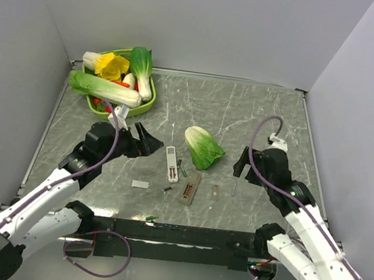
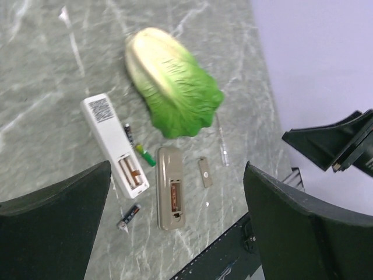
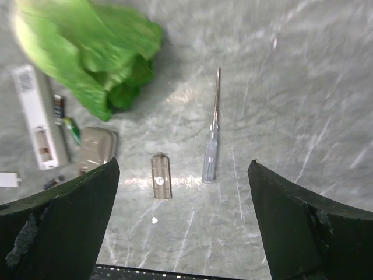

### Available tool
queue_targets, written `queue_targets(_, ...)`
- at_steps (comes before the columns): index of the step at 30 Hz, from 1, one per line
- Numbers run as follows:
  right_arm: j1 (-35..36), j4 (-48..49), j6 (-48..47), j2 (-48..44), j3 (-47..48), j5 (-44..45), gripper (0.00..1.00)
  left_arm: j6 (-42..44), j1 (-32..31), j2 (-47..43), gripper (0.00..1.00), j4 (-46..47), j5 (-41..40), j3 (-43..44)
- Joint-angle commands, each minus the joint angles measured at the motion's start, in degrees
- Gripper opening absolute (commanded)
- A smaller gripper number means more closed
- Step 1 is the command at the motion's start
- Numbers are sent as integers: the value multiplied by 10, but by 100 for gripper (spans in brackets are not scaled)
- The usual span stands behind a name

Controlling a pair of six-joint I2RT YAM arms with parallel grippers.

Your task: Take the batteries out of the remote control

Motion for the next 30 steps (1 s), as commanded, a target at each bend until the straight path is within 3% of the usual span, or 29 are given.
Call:
queue_targets(1,-1,-20,-49,-83,27,-5,100,44,0,-56,97,102,52,-31)
queue_targets(5,-1,9,-77,-157,17,-60,100,64,0,-123,97,157,82,-73)
queue_targets(8,0,23,-76,-197,7,-73,100,74,0,-164,97,111,56,-67)
queue_targets(13,-1,24,-71,-221,-4,-68,100,99,0,-171,97,50,62,-35)
queue_targets(18,-1,46,-75,-239,-19,-60,100,96,0,-186,97,84,91,-47)
queue_targets(30,0,48,-82,-281,-19,-55,100,99,0,-204,97,71,66,-50)
